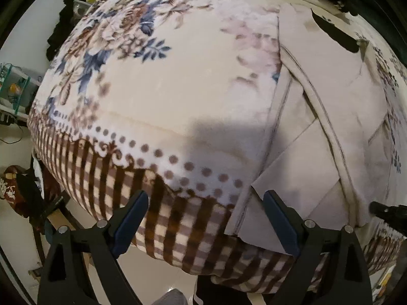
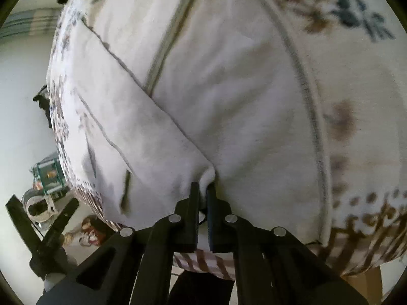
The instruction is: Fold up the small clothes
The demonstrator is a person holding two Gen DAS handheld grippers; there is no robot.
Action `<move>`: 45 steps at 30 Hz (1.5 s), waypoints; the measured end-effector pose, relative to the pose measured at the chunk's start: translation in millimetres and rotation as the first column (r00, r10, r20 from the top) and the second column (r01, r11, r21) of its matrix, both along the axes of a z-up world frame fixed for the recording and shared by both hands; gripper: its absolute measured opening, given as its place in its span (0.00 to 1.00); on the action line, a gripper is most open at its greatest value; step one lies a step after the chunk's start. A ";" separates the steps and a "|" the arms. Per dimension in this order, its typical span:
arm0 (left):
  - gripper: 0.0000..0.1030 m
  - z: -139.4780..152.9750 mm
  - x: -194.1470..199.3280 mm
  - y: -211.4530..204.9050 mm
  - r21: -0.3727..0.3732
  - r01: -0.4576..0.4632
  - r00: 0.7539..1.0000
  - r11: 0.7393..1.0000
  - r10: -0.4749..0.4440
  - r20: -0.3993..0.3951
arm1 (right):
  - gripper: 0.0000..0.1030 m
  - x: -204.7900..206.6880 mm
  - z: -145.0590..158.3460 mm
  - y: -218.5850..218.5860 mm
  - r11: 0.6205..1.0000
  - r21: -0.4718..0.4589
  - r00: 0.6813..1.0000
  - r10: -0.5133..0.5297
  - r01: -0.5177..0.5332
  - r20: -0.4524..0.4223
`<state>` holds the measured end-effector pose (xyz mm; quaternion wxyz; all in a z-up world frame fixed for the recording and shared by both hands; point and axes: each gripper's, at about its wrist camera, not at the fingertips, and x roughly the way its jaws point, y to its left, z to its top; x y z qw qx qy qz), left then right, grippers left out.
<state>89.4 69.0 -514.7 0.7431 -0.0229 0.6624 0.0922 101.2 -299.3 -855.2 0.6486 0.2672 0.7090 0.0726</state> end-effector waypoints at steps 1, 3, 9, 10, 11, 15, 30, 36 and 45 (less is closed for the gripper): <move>0.89 -3.5 -0.9 -1.4 -0.007 0.005 1.000 1.000 -0.005 -0.006 | 0.05 -3.6 22.2 11.4 1.000 -0.008 1.000 -0.005 0.005 0.007; 0.90 -7.7 3.1 -6.0 -0.025 0.008 1.000 1.000 -0.008 -0.019 | 0.05 -12.7 6.6 0.8 1.000 -0.021 1.000 -0.013 0.013 0.021; 0.90 -27.2 2.2 -11.6 -0.063 -0.002 0.998 0.998 -0.001 -0.056 | 0.05 3.5 43.3 -22.3 0.997 -0.070 1.000 0.021 -0.020 0.009; 0.90 -29.6 1.3 -11.3 -0.072 -0.005 0.998 0.997 0.000 -0.061 | 0.05 4.2 28.7 -26.5 0.997 -0.070 0.999 0.034 -0.034 0.000; 0.89 -31.6 1.0 -11.4 -0.077 -0.007 0.998 0.997 0.002 -0.066 | 0.05 4.9 2.1 -34.0 0.995 -0.072 0.998 0.063 -0.065 -0.026; 0.89 -41.9 -3.4 -6.1 -0.115 -0.027 0.996 0.993 0.017 -0.088 | 0.43 9.9 38.6 -54.7 0.998 -0.041 0.996 0.036 -0.039 -0.079; 0.23 -78.4 -8.1 -18.2 -0.179 0.039 0.981 0.983 -0.071 -0.178 | 0.52 -70.2 34.4 -95.8 0.972 0.066 0.954 -0.206 0.225 -0.219; 0.02 -64.1 -7.3 -14.2 -0.197 0.018 0.987 0.980 -0.049 -0.153 | 0.07 -70.6 31.3 -100.3 0.957 0.084 0.950 -0.261 0.278 -0.170; 0.02 -14.5 -16.7 15.1 -0.239 -0.038 0.995 0.970 0.014 -0.101 | 0.03 -63.2 61.9 -126.6 0.965 0.088 0.967 -0.242 0.248 -0.080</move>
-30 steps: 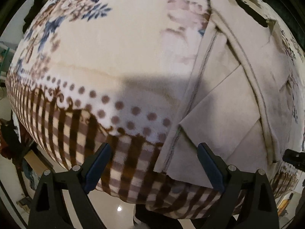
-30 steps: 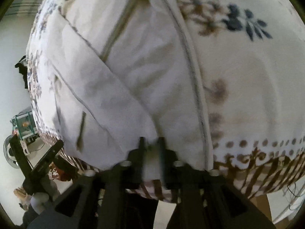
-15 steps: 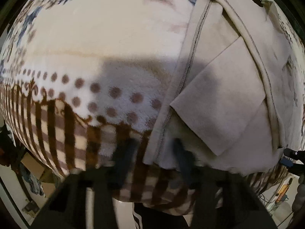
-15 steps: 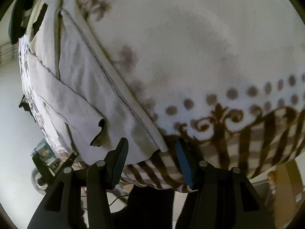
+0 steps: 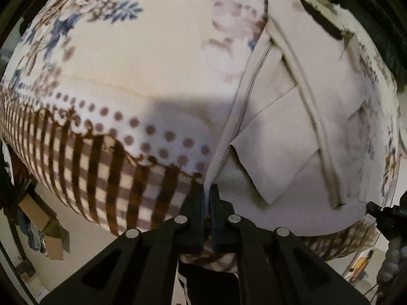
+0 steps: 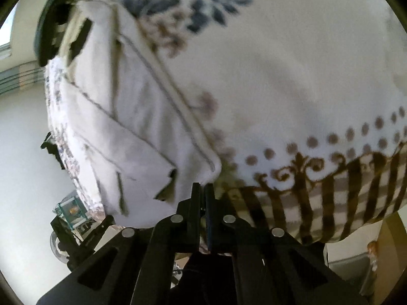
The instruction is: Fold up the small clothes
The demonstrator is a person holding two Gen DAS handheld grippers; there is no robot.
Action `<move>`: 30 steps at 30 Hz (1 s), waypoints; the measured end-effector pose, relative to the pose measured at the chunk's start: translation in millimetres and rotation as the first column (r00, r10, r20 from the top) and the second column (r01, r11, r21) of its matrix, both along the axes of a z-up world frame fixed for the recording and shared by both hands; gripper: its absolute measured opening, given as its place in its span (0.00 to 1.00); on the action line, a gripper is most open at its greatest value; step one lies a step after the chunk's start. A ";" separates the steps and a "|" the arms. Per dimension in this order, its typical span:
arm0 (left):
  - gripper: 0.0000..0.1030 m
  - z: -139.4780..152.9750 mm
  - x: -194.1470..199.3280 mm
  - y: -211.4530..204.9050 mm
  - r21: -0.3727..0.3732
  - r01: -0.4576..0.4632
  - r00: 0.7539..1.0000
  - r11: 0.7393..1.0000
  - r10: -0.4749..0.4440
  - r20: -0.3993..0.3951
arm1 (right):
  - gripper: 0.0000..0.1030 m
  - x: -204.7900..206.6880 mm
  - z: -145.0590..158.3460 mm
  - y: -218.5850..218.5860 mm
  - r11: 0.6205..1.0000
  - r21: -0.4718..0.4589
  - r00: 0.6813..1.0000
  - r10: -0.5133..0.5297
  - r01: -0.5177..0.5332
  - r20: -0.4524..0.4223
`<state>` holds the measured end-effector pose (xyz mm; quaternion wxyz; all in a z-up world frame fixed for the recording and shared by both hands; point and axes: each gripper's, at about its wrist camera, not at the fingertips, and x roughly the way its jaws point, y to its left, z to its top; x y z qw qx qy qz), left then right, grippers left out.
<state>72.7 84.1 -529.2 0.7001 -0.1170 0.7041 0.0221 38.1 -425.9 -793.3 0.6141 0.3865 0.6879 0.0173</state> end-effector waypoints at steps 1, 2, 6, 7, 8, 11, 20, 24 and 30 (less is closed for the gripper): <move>0.02 6.8 3.0 3.4 -0.008 -0.011 1.000 1.000 0.011 0.011 | 0.03 3.6 1.3 -4.1 1.000 0.010 1.000 -0.004 0.004 0.012; 0.02 15.7 8.4 5.2 -0.008 -0.026 0.999 1.000 0.026 0.027 | 0.03 9.5 6.8 -7.3 1.000 0.016 1.000 -0.006 0.005 0.024; 0.02 44.5 42.1 12.2 -0.023 -0.079 0.989 0.997 0.081 0.121 | 0.03 40.5 44.8 -9.8 1.000 0.030 0.996 -0.004 0.001 0.094; 0.02 46.9 49.9 13.3 -0.029 -0.089 0.985 0.996 0.092 0.143 | 0.03 50.8 44.9 -11.1 1.000 0.025 0.993 -0.007 0.004 0.115; 0.02 46.5 59.5 13.9 -0.043 -0.096 0.981 0.994 0.102 0.167 | 0.03 62.3 45.1 -8.4 1.000 0.019 0.991 -0.014 0.011 0.133; 0.02 38.2 109.3 -5.2 -0.066 -0.107 0.969 0.992 0.119 0.215 | 0.03 100.0 52.0 -6.9 0.999 -0.016 0.983 -0.033 0.036 0.180; 0.24 5.0 221.5 6.1 -0.079 -0.178 0.959 0.981 0.191 0.209 | 0.07 210.2 45.5 5.5 0.973 -0.231 0.977 0.022 0.028 0.213; 0.46 3.0 209.7 17.2 -0.140 -0.161 0.962 0.977 0.187 0.198 | 0.53 218.2 50.8 2.7 0.973 -0.231 0.967 0.039 0.021 0.252; 0.51 -33.2 188.2 11.1 -0.199 -0.117 0.987 0.973 0.136 0.088 | 0.53 231.7 72.3 3.4 0.959 -0.264 0.968 0.159 -0.106 0.192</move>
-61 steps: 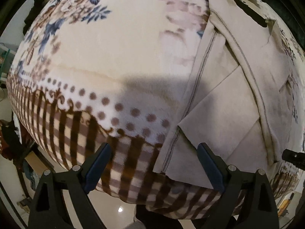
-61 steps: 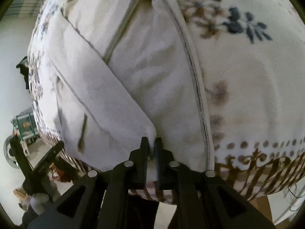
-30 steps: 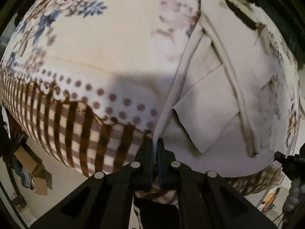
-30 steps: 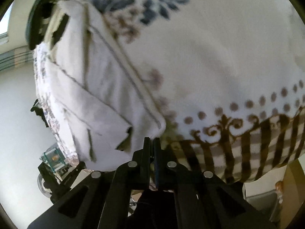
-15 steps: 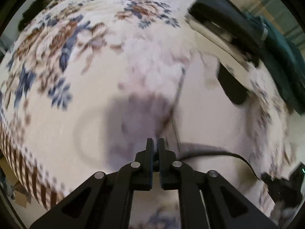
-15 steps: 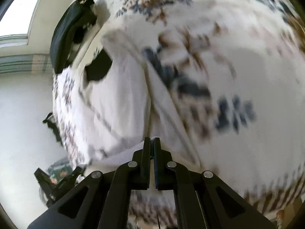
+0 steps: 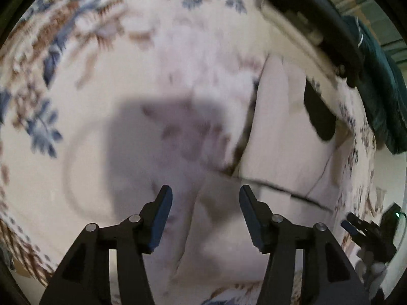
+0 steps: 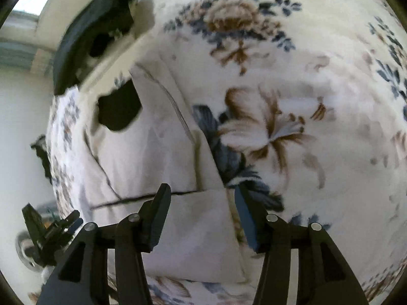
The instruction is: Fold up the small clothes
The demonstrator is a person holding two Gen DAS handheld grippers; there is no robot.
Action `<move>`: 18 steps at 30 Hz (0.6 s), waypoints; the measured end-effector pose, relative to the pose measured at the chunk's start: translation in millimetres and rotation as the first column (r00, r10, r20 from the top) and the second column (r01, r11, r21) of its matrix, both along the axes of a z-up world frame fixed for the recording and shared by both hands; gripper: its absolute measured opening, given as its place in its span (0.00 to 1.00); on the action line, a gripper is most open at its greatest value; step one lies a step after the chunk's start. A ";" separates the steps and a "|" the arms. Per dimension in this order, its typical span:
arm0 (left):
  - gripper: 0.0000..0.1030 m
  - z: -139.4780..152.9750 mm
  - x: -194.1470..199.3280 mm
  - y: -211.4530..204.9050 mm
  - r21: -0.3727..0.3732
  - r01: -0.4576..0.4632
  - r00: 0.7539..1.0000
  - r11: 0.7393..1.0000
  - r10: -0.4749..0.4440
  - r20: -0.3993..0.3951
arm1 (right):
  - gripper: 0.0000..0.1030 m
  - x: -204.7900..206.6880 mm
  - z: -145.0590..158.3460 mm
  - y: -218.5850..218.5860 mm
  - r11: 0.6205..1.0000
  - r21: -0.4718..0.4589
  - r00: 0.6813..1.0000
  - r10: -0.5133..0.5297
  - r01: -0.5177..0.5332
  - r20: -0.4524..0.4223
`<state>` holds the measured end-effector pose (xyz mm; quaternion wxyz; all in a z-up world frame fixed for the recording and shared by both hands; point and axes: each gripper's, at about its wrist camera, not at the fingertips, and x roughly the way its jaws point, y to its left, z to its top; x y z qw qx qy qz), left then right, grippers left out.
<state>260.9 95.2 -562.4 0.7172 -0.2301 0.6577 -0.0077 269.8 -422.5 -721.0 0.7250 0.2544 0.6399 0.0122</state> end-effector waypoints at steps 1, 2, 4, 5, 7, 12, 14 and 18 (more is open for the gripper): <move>0.51 -3.8 -2.0 -2.6 -0.001 0.006 1.000 1.000 -0.006 -0.007 | 0.53 5.9 -7.0 1.1 1.000 0.001 0.999 0.015 -0.015 -0.028; 0.50 -8.0 -4.2 -6.4 -0.003 0.018 1.000 1.000 -0.018 -0.010 | 0.53 9.6 -15.9 2.0 1.000 0.012 0.998 0.024 -0.023 -0.053; 0.47 -12.2 -6.8 -13.2 -0.006 0.025 1.000 1.000 -0.025 0.005 | 0.53 12.7 -31.6 2.9 0.998 0.050 0.995 0.031 -0.026 -0.093; 0.25 -10.7 -6.1 -14.5 -0.011 0.024 0.999 1.000 -0.023 0.028 | 0.53 11.9 -37.4 3.4 0.997 0.076 0.994 0.031 -0.024 -0.104; 0.03 -5.0 -3.0 -20.2 0.023 0.044 0.997 0.999 -0.045 0.067 | 0.41 23.7 -38.0 6.0 0.996 0.082 0.996 0.036 -0.029 -0.084; 0.02 23.9 3.6 -18.2 0.040 0.042 0.984 0.998 -0.048 0.170 | 0.04 25.1 -19.4 11.5 1.000 0.014 1.000 -0.009 0.009 -0.004; 0.02 30.8 7.7 -16.7 0.041 0.046 0.981 0.998 -0.053 0.189 | 0.03 22.7 -8.7 8.2 1.000 -0.003 1.000 -0.015 0.015 0.028; 0.01 30.2 21.5 -6.9 0.056 0.043 0.979 0.998 -0.053 0.195 | 0.03 14.6 1.8 15.6 1.000 -0.014 0.999 -0.012 0.013 0.047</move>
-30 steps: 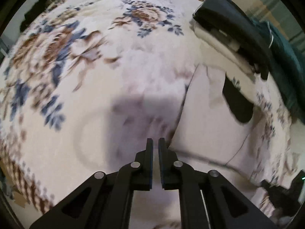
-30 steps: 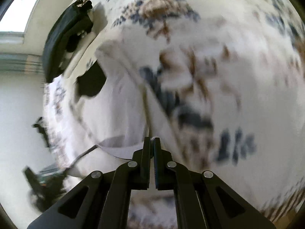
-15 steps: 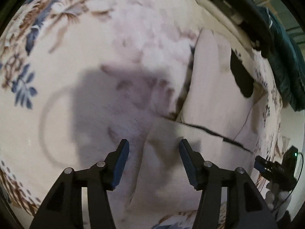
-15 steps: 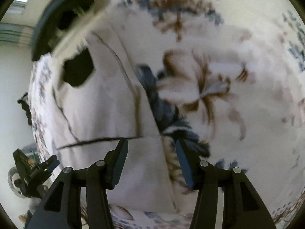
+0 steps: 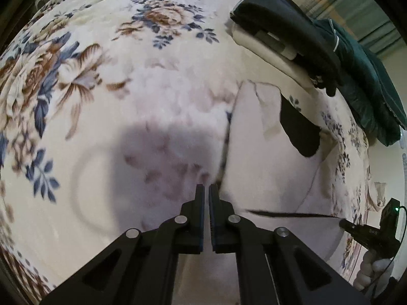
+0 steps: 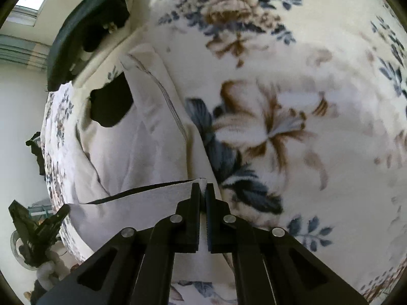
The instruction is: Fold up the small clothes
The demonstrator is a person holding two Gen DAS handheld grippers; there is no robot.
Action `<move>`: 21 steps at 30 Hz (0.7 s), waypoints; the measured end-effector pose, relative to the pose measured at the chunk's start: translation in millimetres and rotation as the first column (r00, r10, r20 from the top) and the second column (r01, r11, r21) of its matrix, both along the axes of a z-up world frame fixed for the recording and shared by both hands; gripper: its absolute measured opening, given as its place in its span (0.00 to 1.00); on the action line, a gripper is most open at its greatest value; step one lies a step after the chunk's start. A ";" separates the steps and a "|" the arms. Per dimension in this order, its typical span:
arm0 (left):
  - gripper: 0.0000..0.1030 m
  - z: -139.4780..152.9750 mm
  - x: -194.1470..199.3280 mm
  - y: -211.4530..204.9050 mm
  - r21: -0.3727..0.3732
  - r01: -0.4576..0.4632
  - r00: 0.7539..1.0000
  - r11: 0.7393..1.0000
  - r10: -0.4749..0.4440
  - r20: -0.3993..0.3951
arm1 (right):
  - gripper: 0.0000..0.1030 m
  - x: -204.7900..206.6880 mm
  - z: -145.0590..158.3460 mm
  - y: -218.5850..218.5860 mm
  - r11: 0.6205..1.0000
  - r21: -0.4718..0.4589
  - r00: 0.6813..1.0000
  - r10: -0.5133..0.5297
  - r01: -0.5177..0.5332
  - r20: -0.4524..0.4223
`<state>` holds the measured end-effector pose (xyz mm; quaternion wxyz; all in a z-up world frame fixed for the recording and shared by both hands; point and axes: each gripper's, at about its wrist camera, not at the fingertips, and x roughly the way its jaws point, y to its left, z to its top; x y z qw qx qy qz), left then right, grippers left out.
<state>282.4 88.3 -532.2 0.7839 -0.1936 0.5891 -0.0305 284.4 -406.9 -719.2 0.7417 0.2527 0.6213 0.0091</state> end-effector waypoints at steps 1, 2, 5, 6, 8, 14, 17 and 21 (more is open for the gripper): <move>0.02 -3.2 3.1 3.3 0.004 -0.002 1.000 1.000 0.002 -0.006 | 0.03 -0.3 -0.4 0.6 1.000 -0.006 1.000 0.004 -0.004 -0.002; 0.02 -8.9 7.3 6.2 0.001 -0.001 1.000 1.000 0.001 -0.028 | 0.03 2.9 -4.5 0.9 1.000 -0.018 1.000 0.015 -0.016 -0.020; 0.03 -26.2 10.5 11.7 -0.017 -0.022 0.993 1.000 0.020 -0.114 | 0.03 9.6 -20.6 0.2 0.999 -0.031 0.997 0.019 -0.022 -0.080; 0.04 -28.4 8.9 14.7 -0.021 -0.025 0.990 0.999 0.022 -0.136 | 0.03 13.0 -25.0 3.1 0.999 -0.032 0.995 0.027 -0.031 -0.101; 0.05 -34.7 5.1 17.8 -0.017 -0.030 0.983 0.999 0.026 -0.183 | 0.05 15.6 -33.9 7.2 0.999 -0.033 0.987 0.027 -0.032 -0.157; 0.29 -38.9 -8.7 25.3 -0.192 -0.098 0.974 0.977 0.055 -0.218 | 0.45 21.2 -26.0 -1.7 1.000 0.002 0.990 0.021 -0.021 -0.143; 0.49 -37.6 -14.8 24.4 -0.253 -0.105 0.979 0.962 0.055 -0.195 | 0.46 22.6 -27.9 -7.1 0.999 0.022 0.988 0.031 -0.028 -0.153; 0.50 -50.4 -17.8 28.7 -0.397 -0.192 0.966 0.898 0.101 -0.238 | 0.46 22.5 -38.2 -11.4 0.998 0.059 0.981 0.032 -0.021 -0.190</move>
